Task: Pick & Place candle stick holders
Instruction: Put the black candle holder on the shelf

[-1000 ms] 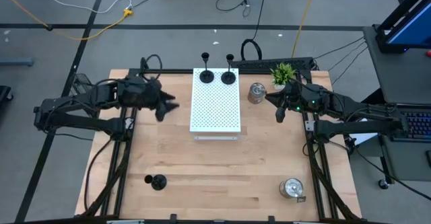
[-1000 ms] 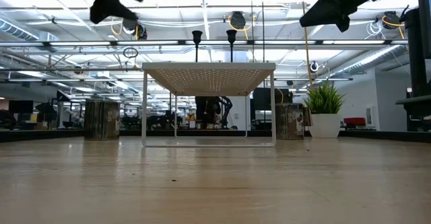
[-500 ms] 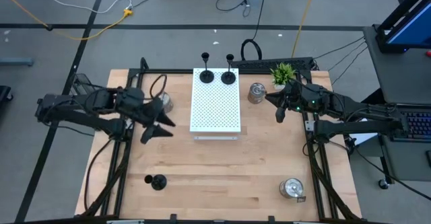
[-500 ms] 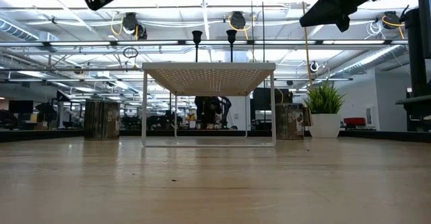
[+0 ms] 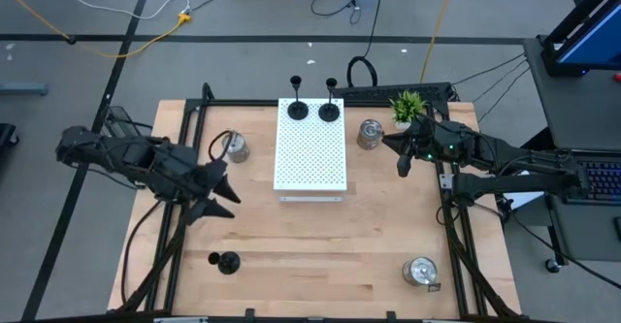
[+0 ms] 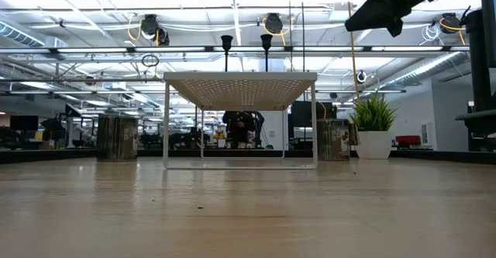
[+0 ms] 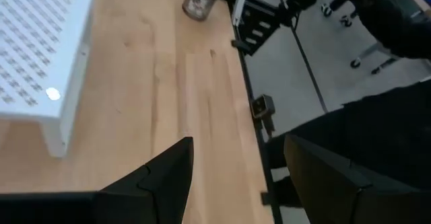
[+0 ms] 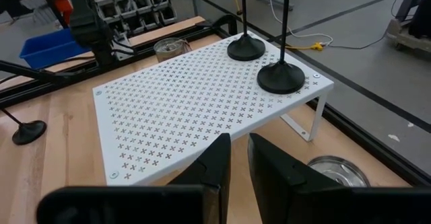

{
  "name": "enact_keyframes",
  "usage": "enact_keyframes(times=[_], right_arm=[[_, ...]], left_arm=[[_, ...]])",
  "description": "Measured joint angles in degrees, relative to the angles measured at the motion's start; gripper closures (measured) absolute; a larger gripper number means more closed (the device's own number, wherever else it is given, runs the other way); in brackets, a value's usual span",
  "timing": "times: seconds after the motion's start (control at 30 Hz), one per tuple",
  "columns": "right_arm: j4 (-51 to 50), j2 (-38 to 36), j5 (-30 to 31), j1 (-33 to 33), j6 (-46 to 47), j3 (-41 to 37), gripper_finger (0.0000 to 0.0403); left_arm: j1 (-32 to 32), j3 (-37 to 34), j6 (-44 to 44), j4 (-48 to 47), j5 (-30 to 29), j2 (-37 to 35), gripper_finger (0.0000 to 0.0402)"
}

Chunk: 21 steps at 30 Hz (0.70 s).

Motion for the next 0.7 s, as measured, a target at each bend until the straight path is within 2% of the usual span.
enact_keyframes(times=[0.4, 0.7], right_arm=[[-0.1, 0.0, 0.0, 0.0, 0.2, 0.0, 0.0360], [-0.1, 0.0, 0.0, 0.0, -0.4, 0.0, 0.0360]], left_arm=[[-8.7, 0.0, -7.0, -1.3, -3.4, -0.9, 0.0163], [-15.2, 0.0, -14.4, -1.3, -8.2, -0.8, 0.0163]])
